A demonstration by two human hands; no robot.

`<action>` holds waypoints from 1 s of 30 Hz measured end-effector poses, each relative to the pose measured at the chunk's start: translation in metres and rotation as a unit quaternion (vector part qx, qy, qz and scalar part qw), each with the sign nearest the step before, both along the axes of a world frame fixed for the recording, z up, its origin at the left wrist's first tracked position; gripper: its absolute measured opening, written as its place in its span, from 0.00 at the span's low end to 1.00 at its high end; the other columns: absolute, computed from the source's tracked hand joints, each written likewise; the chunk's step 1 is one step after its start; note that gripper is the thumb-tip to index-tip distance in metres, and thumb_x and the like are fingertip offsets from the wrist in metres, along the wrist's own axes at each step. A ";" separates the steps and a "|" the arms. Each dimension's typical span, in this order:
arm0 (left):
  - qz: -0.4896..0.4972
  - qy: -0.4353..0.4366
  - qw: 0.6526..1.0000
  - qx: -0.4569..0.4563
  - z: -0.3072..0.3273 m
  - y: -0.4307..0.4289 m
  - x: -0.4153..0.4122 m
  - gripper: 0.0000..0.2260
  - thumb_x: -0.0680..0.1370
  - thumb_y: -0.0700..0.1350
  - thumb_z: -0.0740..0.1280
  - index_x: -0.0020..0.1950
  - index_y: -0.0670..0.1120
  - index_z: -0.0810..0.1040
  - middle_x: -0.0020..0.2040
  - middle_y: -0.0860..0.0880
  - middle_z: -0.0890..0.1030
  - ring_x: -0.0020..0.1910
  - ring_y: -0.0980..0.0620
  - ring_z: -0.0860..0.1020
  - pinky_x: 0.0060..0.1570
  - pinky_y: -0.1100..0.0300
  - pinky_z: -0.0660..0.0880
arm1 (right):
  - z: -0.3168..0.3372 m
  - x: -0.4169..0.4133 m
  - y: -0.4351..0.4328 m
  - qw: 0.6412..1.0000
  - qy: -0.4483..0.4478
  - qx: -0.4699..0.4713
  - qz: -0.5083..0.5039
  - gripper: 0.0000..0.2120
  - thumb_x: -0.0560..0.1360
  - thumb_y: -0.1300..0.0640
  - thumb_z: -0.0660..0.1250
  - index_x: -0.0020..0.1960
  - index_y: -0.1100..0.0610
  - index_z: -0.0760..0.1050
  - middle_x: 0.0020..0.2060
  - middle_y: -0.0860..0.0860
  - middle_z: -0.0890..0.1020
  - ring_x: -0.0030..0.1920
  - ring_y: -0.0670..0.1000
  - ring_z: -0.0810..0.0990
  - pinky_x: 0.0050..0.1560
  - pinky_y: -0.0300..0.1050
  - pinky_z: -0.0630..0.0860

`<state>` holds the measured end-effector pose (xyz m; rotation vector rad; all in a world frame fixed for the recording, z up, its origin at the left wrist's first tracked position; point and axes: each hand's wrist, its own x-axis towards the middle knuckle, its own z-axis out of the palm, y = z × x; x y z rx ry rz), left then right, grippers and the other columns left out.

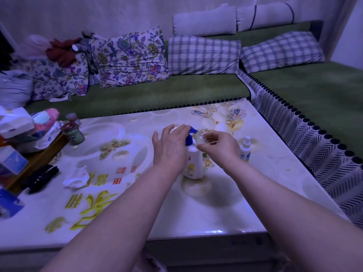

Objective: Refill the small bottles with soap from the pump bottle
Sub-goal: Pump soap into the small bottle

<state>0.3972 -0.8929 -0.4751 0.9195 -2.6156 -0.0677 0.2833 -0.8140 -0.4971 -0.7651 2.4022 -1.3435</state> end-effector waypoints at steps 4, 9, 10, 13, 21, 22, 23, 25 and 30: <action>0.001 0.004 1.000 -0.003 0.000 -0.001 0.000 0.29 0.73 0.34 0.59 0.71 0.56 0.62 0.72 0.60 0.65 0.74 0.52 0.56 0.71 0.45 0.49 | 0.000 0.000 0.000 1.000 0.000 0.000 -0.002 0.15 0.64 0.49 0.74 0.51 0.45 0.81 0.46 0.41 0.84 0.50 0.46 0.82 0.59 0.52 0.76; 0.000 0.000 1.000 -0.011 -0.001 -0.001 0.000 0.29 0.73 0.35 0.61 0.71 0.56 0.63 0.71 0.60 0.66 0.74 0.51 0.56 0.71 0.45 0.49 | 0.000 0.000 0.000 1.000 -0.001 0.000 0.001 0.14 0.64 0.49 0.74 0.49 0.45 0.81 0.45 0.41 0.84 0.50 0.46 0.82 0.59 0.53 0.76; 0.001 0.000 1.000 -0.012 0.000 -0.001 0.000 0.29 0.73 0.35 0.61 0.71 0.55 0.63 0.71 0.60 0.66 0.74 0.51 0.56 0.71 0.45 0.48 | 0.000 0.000 0.001 1.000 0.000 0.001 0.002 0.14 0.63 0.49 0.74 0.49 0.45 0.80 0.45 0.41 0.84 0.50 0.46 0.82 0.59 0.53 0.76; 0.000 -0.006 1.000 -0.016 0.001 -0.001 0.001 0.28 0.73 0.36 0.61 0.71 0.55 0.63 0.71 0.59 0.67 0.74 0.51 0.56 0.71 0.45 0.48 | 0.000 0.000 0.001 1.000 0.003 0.004 0.003 0.13 0.64 0.49 0.74 0.48 0.44 0.80 0.43 0.41 0.83 0.50 0.46 0.82 0.59 0.53 0.76; 0.001 -0.024 0.999 -0.034 -0.003 0.001 -0.002 0.27 0.72 0.35 0.61 0.69 0.55 0.63 0.69 0.59 0.69 0.74 0.51 0.57 0.71 0.47 0.48 | 0.002 -0.002 0.007 0.999 0.022 0.033 0.014 0.11 0.66 0.49 0.75 0.47 0.44 0.80 0.40 0.42 0.82 0.51 0.47 0.82 0.59 0.51 0.75; 0.000 -0.025 0.999 -0.038 -0.003 0.000 -0.002 0.27 0.72 0.35 0.61 0.69 0.55 0.63 0.69 0.59 0.69 0.74 0.51 0.57 0.71 0.47 0.49 | 0.003 -0.003 0.007 0.999 0.023 0.035 0.015 0.11 0.66 0.49 0.74 0.47 0.44 0.80 0.41 0.42 0.82 0.51 0.47 0.82 0.59 0.50 0.76; 0.000 -0.028 0.999 -0.040 -0.002 -0.001 -0.002 0.27 0.72 0.35 0.61 0.69 0.55 0.63 0.69 0.59 0.69 0.74 0.50 0.57 0.71 0.47 0.49 | 0.004 -0.003 0.007 0.999 0.023 0.037 0.015 0.10 0.66 0.49 0.74 0.47 0.44 0.80 0.41 0.43 0.82 0.51 0.47 0.82 0.58 0.50 0.76; 0.000 -0.030 0.999 -0.038 -0.001 -0.001 -0.002 0.27 0.72 0.36 0.61 0.69 0.55 0.64 0.68 0.59 0.69 0.74 0.50 0.56 0.71 0.47 0.48 | 0.005 -0.002 0.006 0.999 0.022 0.037 0.014 0.09 0.66 0.49 0.74 0.46 0.44 0.79 0.41 0.42 0.83 0.51 0.47 0.82 0.58 0.50 0.76; 0.000 0.001 1.000 -0.018 -0.004 -0.001 -0.002 0.28 0.72 0.35 0.61 0.69 0.55 0.65 0.68 0.60 0.69 0.74 0.51 0.55 0.71 0.45 0.47 | 0.004 -0.001 0.005 0.999 0.023 0.032 0.006 0.08 0.67 0.49 0.72 0.46 0.43 0.79 0.42 0.41 0.83 0.51 0.46 0.82 0.59 0.50 0.76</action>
